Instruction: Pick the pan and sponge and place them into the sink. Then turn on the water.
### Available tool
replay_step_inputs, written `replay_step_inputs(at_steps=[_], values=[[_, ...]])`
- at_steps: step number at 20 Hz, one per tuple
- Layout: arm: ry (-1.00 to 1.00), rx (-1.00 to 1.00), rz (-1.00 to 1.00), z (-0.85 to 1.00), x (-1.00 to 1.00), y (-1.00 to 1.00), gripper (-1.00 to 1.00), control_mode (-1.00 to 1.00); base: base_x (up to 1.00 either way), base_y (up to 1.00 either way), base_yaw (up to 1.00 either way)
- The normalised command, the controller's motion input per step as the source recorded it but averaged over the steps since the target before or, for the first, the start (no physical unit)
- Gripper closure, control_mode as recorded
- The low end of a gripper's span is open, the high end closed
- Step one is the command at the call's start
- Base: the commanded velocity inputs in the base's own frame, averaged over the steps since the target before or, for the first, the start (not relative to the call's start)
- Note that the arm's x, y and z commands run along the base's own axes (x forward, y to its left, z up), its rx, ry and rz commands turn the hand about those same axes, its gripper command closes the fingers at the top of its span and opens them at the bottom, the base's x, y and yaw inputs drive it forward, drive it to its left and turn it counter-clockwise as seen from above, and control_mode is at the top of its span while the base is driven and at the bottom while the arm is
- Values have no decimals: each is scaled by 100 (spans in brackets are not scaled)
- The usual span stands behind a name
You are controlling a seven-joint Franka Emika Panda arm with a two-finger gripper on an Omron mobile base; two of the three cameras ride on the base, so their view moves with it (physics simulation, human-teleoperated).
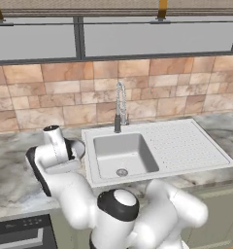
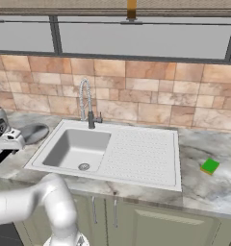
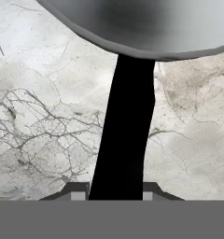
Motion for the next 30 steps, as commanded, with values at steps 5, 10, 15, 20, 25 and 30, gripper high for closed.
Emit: replay_step_inputs(at_steps=[5, 10, 15, 20, 25, 30], values=[[-10, 7, -3, 5, -39, -53, 100, -100, 0, 0, 0], [-11, 12, -5, 16, -37, -53, 100, -100, 0, 0, 0], [-7, 17, -8, 25, -21, -57, 100, -100, 0, 0, 0], [0, 18, -9, 17, -1, -63, 100, -100, 0, 0, 0], [2, 15, -7, 4, 4, -56, 100, -100, 0, 0, 0], [9, 4, -1, 0, 18, -33, 100, -100, 0, 0, 0]])
